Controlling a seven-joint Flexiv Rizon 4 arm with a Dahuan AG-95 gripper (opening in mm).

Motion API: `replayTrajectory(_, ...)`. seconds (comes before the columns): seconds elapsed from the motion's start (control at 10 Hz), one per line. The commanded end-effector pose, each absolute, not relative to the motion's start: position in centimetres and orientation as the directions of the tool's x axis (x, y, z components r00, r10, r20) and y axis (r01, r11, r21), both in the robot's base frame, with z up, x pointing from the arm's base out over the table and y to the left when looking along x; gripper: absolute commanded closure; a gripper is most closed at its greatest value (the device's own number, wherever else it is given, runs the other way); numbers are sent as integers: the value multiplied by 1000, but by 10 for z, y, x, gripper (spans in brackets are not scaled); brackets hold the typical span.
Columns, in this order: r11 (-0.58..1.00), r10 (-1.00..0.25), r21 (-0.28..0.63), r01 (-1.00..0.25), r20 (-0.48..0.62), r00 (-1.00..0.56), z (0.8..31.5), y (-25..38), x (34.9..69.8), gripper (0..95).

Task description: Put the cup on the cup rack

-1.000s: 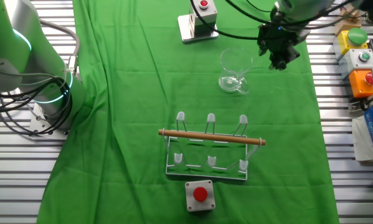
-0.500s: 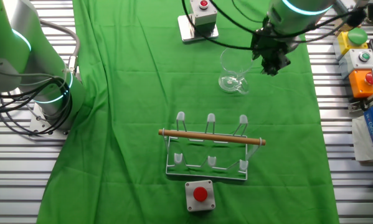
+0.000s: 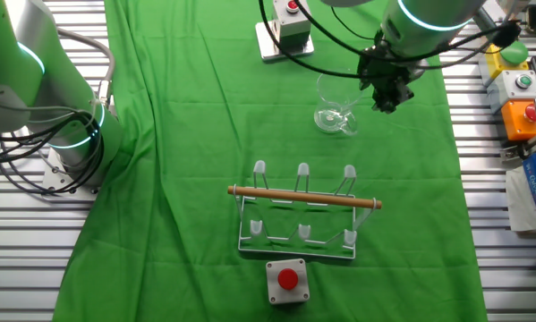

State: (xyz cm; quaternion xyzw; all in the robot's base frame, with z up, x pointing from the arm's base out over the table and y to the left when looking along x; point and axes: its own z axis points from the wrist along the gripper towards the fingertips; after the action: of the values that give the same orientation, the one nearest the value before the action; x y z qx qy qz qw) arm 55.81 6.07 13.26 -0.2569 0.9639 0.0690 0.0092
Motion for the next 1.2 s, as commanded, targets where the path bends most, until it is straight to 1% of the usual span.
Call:
replayTrajectory(0.1,842,-524,129,-524,-36,-851,135,59,556,570)
replayTrajectory(0.2,839,-529,132,-528,-30,-848,135,58,556,380)
replayTrajectory(0.4,841,-531,113,-529,-13,-847,135,57,555,380)
replayTrajectory(0.5,855,-513,78,-512,-13,-858,135,57,555,570)
replayTrajectory(0.7,866,-499,24,-500,-12,-866,135,57,555,570)
replayTrajectory(0.9,871,-491,19,-491,-16,-871,135,57,555,570)
replayTrajectory(1.1,852,-523,34,-523,-26,-852,135,57,555,570)
replayTrajectory(1.2,832,-550,62,-552,-46,-834,135,58,555,380)
